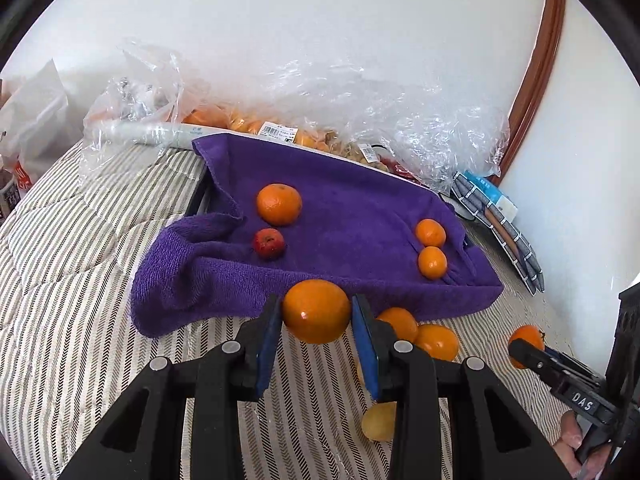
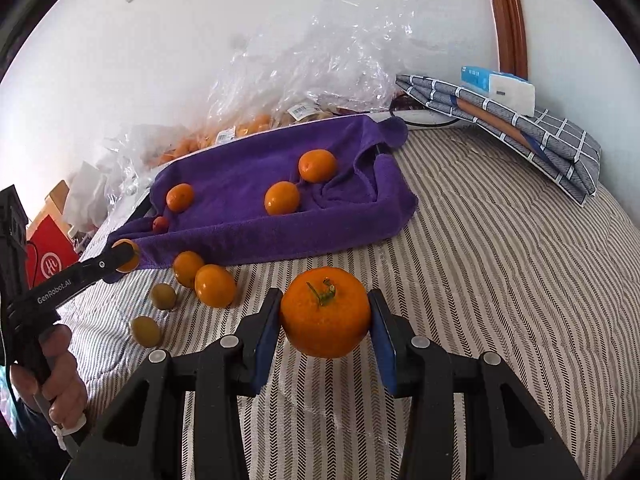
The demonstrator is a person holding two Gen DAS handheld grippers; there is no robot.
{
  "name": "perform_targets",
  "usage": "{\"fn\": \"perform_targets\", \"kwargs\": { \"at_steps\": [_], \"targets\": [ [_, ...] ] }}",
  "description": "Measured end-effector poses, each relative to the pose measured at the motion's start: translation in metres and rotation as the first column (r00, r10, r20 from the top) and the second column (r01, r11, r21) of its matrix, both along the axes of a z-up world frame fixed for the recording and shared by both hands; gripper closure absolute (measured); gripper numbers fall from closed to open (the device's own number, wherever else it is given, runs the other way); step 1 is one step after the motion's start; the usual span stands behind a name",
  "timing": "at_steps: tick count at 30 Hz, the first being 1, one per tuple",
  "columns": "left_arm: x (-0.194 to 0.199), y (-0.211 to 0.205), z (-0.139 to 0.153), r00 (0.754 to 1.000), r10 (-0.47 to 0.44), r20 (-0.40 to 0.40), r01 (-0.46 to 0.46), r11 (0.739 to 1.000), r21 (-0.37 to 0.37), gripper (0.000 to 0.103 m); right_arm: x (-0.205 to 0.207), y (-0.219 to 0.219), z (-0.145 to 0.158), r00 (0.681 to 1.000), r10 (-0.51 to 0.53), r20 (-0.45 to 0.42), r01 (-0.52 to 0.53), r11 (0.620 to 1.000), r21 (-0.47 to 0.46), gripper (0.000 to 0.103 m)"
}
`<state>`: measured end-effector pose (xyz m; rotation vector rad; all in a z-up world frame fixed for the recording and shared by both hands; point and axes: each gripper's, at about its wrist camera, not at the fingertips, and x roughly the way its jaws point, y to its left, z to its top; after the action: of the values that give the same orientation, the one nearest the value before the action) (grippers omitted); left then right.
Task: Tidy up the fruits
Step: 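Carry both held oranges up and over onto the purple towel, then open both tools to set the oranges down on the towel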
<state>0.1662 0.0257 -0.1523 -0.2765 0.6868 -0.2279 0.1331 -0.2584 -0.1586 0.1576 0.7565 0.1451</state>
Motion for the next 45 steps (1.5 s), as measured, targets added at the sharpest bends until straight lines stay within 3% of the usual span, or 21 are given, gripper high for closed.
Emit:
{"fn": "perform_targets", "kwargs": {
  "at_steps": [12,23,29,36,41,45],
  "targets": [
    [-0.003,0.006,0.004,1.0,0.026,0.012,-0.026,1.0,-0.012,0.07,0.01,0.013,0.033,0.996,0.028,0.081,-0.025,0.999,-0.042,0.06],
    [0.009,0.01,0.023,0.998,0.066,0.024,-0.067,0.996,0.064,0.07,0.044,0.021,0.05,0.989,0.075,0.124,-0.068,0.996,-0.057,0.06],
    [0.04,0.004,0.037,0.998,0.051,0.044,-0.055,0.994,0.098,0.07,0.074,0.018,0.045,0.989,0.085,0.122,-0.079,0.995,-0.058,0.06],
    [0.081,-0.009,0.026,1.0,0.025,0.018,-0.027,0.995,0.1,0.069,0.101,0.008,0.024,0.994,0.072,0.08,-0.068,0.996,-0.052,0.06],
    [0.087,-0.01,0.018,1.0,0.016,0.007,-0.016,0.998,0.067,0.069,0.103,0.006,0.017,0.994,0.081,0.07,-0.078,0.996,-0.044,0.06],
    [0.085,-0.017,0.015,1.0,-0.004,0.016,0.002,0.994,0.112,0.069,0.106,0.008,0.01,0.994,0.096,0.045,-0.096,0.995,-0.011,0.06]
  ]
}}
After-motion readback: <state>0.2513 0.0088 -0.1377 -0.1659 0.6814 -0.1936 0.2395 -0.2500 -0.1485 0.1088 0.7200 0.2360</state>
